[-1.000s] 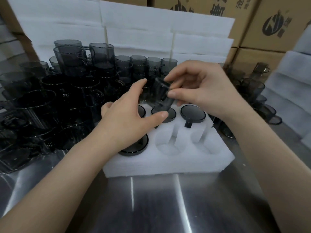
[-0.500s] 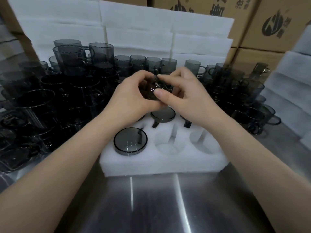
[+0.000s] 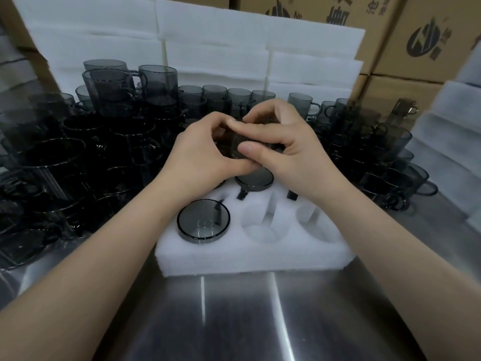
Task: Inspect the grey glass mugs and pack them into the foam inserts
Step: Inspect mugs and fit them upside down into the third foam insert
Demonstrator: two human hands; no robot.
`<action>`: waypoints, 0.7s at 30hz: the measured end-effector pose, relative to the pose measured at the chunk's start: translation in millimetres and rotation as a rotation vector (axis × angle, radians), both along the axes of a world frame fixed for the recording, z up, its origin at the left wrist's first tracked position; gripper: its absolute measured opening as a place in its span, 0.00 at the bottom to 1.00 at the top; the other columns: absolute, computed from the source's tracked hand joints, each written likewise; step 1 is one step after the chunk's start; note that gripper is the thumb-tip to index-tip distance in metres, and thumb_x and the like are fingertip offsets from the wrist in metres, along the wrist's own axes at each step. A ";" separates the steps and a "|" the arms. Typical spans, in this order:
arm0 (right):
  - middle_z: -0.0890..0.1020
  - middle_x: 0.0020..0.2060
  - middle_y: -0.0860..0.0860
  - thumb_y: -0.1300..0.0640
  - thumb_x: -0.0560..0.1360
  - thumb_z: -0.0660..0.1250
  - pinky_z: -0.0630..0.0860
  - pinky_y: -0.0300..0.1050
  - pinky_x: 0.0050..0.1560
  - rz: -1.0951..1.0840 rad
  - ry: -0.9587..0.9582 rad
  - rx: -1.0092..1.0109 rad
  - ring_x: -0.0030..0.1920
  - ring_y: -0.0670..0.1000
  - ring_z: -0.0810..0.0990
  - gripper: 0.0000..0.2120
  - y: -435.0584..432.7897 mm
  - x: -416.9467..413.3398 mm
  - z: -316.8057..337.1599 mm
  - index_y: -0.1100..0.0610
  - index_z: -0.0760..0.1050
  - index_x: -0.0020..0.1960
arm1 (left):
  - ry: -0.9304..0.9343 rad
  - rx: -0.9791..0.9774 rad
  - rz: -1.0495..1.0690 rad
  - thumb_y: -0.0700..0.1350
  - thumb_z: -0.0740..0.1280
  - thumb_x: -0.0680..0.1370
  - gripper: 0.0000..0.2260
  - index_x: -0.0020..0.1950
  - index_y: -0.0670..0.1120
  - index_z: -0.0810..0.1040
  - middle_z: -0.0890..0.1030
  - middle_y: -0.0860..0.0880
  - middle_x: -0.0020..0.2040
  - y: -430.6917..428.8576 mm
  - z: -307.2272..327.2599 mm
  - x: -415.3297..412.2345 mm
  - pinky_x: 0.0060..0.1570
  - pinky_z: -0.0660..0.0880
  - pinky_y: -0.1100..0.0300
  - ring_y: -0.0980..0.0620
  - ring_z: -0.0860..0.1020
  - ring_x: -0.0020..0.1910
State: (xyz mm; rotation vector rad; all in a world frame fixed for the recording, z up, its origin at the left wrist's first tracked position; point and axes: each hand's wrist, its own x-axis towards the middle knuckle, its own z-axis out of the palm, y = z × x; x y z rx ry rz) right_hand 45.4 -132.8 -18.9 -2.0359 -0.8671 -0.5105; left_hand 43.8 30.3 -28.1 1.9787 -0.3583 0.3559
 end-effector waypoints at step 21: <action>0.84 0.50 0.47 0.42 0.73 0.70 0.76 0.51 0.54 -0.404 -0.083 -0.010 0.52 0.47 0.81 0.19 9.7 -2.7 -3.3 0.55 0.84 0.54 | 0.031 -0.228 0.079 0.49 0.77 0.60 0.20 0.48 0.52 0.74 0.84 0.52 0.44 1.8 -2.8 -1.8 0.43 0.77 0.63 0.55 0.83 0.42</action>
